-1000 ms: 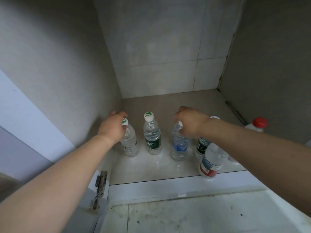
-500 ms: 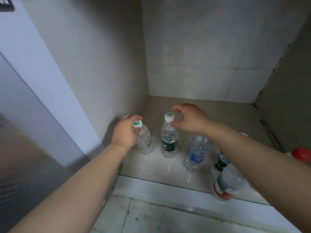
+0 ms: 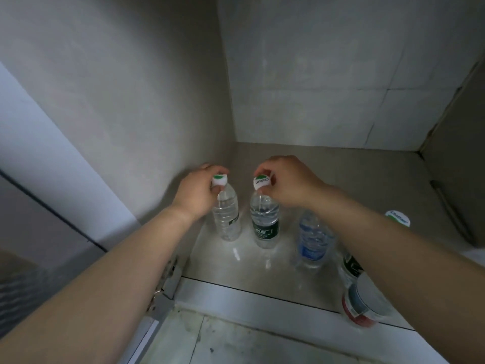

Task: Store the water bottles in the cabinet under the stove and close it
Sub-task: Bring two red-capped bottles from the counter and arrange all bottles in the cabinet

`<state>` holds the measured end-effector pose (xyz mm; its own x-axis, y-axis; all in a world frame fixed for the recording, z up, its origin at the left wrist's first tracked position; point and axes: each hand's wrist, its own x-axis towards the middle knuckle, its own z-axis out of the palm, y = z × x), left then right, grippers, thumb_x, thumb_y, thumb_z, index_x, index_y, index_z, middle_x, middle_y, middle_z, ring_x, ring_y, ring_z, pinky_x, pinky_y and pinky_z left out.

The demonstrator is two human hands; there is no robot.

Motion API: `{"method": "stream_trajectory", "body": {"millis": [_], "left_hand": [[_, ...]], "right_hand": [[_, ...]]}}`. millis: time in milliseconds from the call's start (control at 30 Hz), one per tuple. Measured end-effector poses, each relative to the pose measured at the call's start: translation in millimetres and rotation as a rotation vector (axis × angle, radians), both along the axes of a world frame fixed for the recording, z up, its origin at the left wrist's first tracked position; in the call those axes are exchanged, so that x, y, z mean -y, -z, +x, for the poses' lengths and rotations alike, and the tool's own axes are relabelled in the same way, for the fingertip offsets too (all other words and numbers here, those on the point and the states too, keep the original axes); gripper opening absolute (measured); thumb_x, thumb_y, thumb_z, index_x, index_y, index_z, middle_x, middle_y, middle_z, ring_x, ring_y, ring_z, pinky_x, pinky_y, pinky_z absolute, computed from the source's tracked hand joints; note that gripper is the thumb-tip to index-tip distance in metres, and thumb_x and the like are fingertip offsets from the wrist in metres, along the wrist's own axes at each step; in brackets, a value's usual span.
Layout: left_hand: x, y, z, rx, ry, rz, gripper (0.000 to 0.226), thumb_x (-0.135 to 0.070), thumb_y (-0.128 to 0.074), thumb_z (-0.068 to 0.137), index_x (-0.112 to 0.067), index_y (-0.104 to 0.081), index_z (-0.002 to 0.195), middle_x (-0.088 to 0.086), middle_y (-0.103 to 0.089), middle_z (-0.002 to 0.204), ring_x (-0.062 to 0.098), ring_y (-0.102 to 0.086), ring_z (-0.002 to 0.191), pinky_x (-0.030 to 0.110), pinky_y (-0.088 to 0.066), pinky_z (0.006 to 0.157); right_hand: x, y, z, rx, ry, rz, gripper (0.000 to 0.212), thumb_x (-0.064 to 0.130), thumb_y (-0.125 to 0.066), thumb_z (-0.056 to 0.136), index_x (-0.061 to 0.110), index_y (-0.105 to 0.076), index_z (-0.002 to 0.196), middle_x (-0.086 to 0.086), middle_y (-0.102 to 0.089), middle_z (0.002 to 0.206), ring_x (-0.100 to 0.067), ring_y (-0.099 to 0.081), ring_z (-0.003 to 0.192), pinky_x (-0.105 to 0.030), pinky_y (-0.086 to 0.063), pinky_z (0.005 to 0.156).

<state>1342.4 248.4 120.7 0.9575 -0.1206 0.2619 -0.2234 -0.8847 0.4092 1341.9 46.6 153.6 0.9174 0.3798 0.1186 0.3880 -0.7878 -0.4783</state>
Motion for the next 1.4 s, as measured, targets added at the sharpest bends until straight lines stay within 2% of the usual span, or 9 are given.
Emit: {"method": "stream_trajectory", "body": {"millis": [167,267,367,533,700,867,1100,1267,1400], "left_hand": [[-8.8,7.3,-0.8,-0.002,0.089,-0.053,0.035,0.002,-0.058,0.078,-0.014,-0.061,0.108,0.006,-0.059,0.115,0.023,-0.056,0.103,0.027,-0.041,0.083],[-8.5,13.5,-2.5,0.006,0.115,-0.151,0.031,-0.002,-0.063,0.078,-0.015,-0.06,0.107,-0.001,-0.054,0.108,0.015,-0.053,0.097,0.023,-0.039,0.078],[-3.8,21.2,-2.6,0.1,0.08,-0.211,0.029,-0.007,-0.068,0.078,-0.013,-0.061,0.105,-0.001,-0.052,0.109,0.012,-0.051,0.096,0.024,-0.041,0.08],[-2.2,23.9,3.8,0.131,0.049,-0.256,0.022,-0.006,-0.066,0.079,-0.016,-0.063,0.099,-0.001,-0.053,0.101,0.017,-0.055,0.091,0.026,-0.045,0.078],[-9.2,22.6,5.8,0.082,0.121,-0.324,0.023,-0.002,-0.064,0.079,-0.018,-0.062,0.095,-0.002,-0.053,0.101,0.017,-0.056,0.094,0.035,-0.049,0.087],[-12.9,20.8,7.5,0.048,0.165,-0.327,0.024,-0.002,-0.064,0.08,-0.019,-0.062,0.096,-0.003,-0.053,0.102,0.016,-0.055,0.095,0.034,-0.047,0.087],[-16.4,25.3,3.7,0.04,0.205,-0.32,0.029,0.0,-0.06,0.082,-0.019,-0.06,0.104,-0.005,-0.052,0.108,0.013,-0.055,0.096,0.03,-0.046,0.085],[-1.0,31.0,-6.7,0.045,0.113,-0.415,0.031,0.001,-0.061,0.08,-0.017,-0.061,0.106,-0.002,-0.056,0.105,0.015,-0.054,0.086,0.023,-0.037,0.075],[-4.5,43.5,-2.2,0.111,0.104,-0.42,0.033,-0.001,-0.062,0.081,-0.02,-0.06,0.108,0.001,-0.061,0.109,0.02,-0.06,0.096,0.033,-0.047,0.084]], "right_hand": [[3.2,-1.0,-2.2,-0.034,-0.042,0.016,0.03,0.012,-0.065,0.081,0.018,-0.064,0.111,-0.002,-0.062,0.113,-0.015,-0.058,0.098,-0.018,-0.035,0.076],[5.0,1.1,-4.9,-0.029,-0.037,0.034,0.03,0.012,-0.065,0.081,0.017,-0.064,0.111,-0.003,-0.061,0.112,-0.013,-0.057,0.096,-0.017,-0.034,0.076],[5.2,2.7,-7.6,-0.028,0.003,0.051,0.035,0.02,-0.074,0.074,0.017,-0.064,0.108,-0.003,-0.064,0.107,-0.015,-0.059,0.093,-0.024,-0.044,0.077],[1.0,11.6,-7.5,-0.02,0.116,0.113,0.031,0.015,-0.073,0.073,0.018,-0.065,0.103,-0.001,-0.068,0.105,-0.017,-0.062,0.093,-0.027,-0.048,0.081],[-0.5,13.4,-5.2,0.0,0.135,0.11,0.029,0.012,-0.07,0.075,0.017,-0.066,0.103,-0.003,-0.068,0.105,-0.017,-0.062,0.092,-0.026,-0.047,0.08],[1.0,11.8,-15.3,-0.041,0.139,0.071,0.042,0.022,-0.074,0.073,0.021,-0.06,0.113,0.0,-0.063,0.11,-0.014,-0.057,0.092,-0.024,-0.043,0.078],[41.0,-0.9,-53.5,-0.148,0.309,-0.01,0.056,0.039,-0.07,0.078,0.02,-0.05,0.128,-0.001,-0.055,0.124,-0.005,-0.045,0.097,-0.018,-0.034,0.08],[54.3,1.9,-77.6,-0.141,0.406,0.075,0.05,0.025,-0.075,0.074,0.015,-0.055,0.118,-0.004,-0.058,0.116,-0.018,-0.055,0.103,-0.023,-0.041,0.082],[61.7,15.4,-81.1,-0.043,0.379,0.046,0.032,0.013,-0.071,0.076,0.012,-0.057,0.105,-0.003,-0.06,0.101,-0.017,-0.056,0.087,-0.025,-0.04,0.07]]}}
